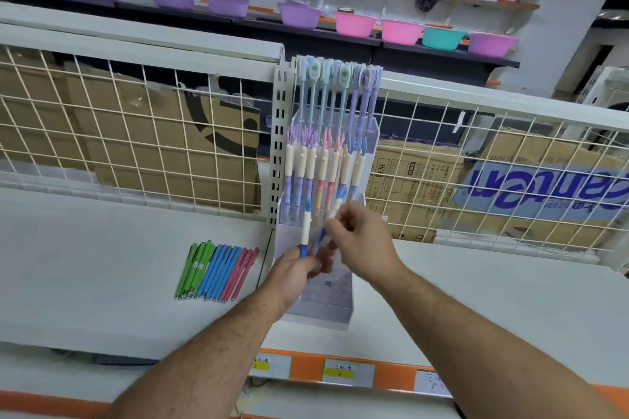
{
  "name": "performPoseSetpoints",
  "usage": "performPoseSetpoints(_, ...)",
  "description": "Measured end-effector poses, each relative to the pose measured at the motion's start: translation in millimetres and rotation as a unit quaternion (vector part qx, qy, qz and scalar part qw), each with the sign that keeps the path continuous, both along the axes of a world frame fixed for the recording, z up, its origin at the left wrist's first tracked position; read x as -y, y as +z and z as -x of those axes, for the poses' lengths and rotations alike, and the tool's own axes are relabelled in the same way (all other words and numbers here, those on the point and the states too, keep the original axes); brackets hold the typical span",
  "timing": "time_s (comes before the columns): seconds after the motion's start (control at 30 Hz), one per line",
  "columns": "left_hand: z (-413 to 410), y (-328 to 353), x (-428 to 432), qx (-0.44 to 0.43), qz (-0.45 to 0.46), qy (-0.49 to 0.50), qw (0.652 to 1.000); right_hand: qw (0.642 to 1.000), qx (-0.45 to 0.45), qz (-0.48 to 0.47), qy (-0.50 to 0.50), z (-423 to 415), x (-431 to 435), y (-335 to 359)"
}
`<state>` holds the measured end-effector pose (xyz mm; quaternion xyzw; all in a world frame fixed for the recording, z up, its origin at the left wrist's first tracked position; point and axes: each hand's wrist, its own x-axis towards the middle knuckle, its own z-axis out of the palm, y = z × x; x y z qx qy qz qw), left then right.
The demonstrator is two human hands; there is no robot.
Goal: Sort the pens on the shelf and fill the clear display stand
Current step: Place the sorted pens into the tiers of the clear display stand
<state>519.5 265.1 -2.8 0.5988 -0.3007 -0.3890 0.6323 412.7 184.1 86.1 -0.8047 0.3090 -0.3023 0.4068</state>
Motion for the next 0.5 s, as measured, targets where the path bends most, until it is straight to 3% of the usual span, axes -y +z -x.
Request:
performPoseSetpoints(0.13, 2.1, 3.0, 0.0, -0.003, -0.004, -0.006, 1.000, 0.996, 0.069, -0.002, -0.056, 12.7, 19.8, 24.5)
performPoseSetpoints(0.3, 1.0, 4.3, -1.8, 0.031, -0.011, -0.008, 0.999, 0.988, 0.094, 0.023, -0.124, 23.0, 51.5, 53.8)
performPoseSetpoints(0.5, 0.7, 2.5, -1.6, 0.050, -0.023, -0.016, 0.998, 0.985, 0.099, 0.048, -0.136, 14.7, 68.2, 67.7)
